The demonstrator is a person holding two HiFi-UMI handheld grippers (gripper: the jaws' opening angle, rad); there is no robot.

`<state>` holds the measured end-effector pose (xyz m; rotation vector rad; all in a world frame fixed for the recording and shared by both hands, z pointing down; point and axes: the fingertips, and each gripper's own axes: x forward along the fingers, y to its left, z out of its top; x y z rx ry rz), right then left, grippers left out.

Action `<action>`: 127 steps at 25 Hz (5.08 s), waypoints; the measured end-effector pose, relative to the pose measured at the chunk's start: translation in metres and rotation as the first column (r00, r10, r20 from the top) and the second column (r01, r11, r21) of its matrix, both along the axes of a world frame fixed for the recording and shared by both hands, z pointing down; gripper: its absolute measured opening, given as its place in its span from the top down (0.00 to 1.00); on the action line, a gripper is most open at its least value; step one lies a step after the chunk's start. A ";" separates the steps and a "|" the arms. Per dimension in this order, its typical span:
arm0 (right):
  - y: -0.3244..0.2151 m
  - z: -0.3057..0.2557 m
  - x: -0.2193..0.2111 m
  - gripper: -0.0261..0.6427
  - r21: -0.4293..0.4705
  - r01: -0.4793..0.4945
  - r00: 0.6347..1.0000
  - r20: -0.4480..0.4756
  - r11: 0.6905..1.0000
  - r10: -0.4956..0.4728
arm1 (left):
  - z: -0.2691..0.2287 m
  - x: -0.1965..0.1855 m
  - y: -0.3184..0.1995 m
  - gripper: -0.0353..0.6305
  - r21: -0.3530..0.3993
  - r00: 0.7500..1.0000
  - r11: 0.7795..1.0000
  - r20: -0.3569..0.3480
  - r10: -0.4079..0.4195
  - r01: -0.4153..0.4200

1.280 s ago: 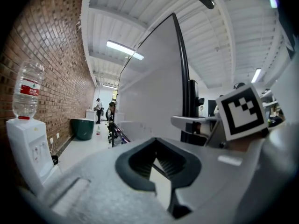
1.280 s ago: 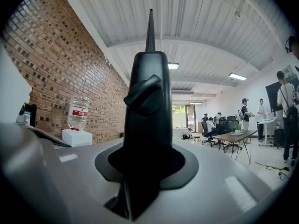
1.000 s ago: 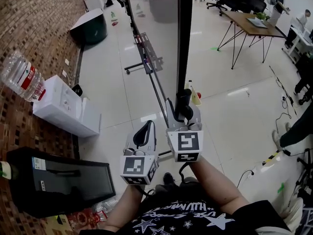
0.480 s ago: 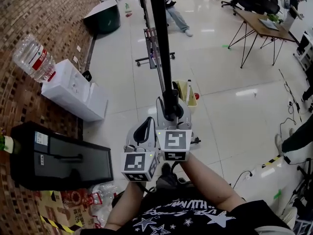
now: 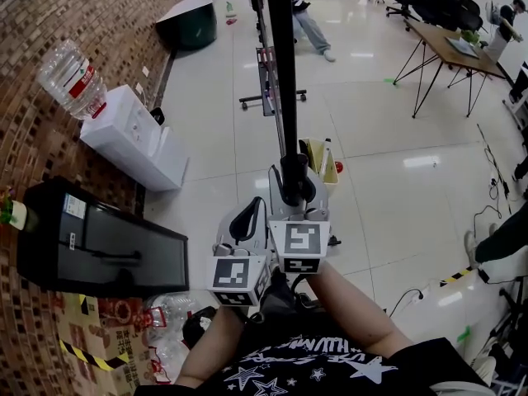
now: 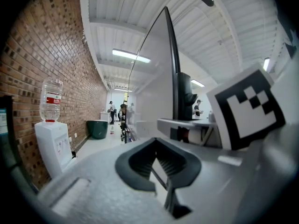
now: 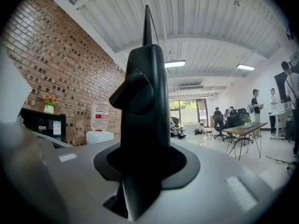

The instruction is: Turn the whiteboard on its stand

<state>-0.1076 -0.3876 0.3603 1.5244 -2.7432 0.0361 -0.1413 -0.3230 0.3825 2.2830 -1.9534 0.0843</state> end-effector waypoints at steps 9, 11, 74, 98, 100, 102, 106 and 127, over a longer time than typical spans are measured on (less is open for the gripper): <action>0.040 -0.007 0.018 0.72 0.017 0.014 1.000 0.013 1.000 -0.014 | -0.005 -0.007 0.029 0.94 0.007 0.999 0.999 0.001 -0.047 0.047; 0.050 -0.008 0.021 0.73 0.017 0.009 1.000 0.020 1.000 -0.010 | -0.005 -0.011 0.035 0.94 0.000 0.999 0.999 0.014 -0.040 0.040; 0.336 -0.015 0.180 0.76 0.087 -0.066 0.997 0.048 0.994 0.062 | -0.001 0.128 0.311 0.94 -0.006 0.996 0.996 0.014 0.092 -0.092; 0.380 -0.011 0.208 0.76 0.090 -0.080 0.996 0.044 0.993 0.076 | 0.001 0.148 0.365 0.94 -0.014 0.966 0.966 -0.013 0.258 -0.258; 0.379 -0.012 0.205 0.76 0.087 -0.067 0.997 0.039 0.994 0.064 | 0.000 0.151 0.368 0.94 -0.009 0.963 0.963 -0.012 0.269 -0.270; 0.380 -0.012 0.202 0.67 0.090 -0.052 0.998 0.034 0.995 0.049 | -0.003 0.155 0.370 0.94 -0.002 0.960 0.960 -0.008 0.281 -0.281; 0.384 -0.011 0.202 0.58 0.075 -0.058 0.998 0.006 0.996 0.058 | -0.011 0.160 0.374 0.94 0.022 0.956 0.956 0.006 0.293 -0.293; 0.471 -0.011 0.222 0.91 0.071 -0.159 0.987 0.032 0.985 0.157 | -0.025 0.184 0.429 0.94 0.069 0.934 0.932 -0.014 0.357 -0.355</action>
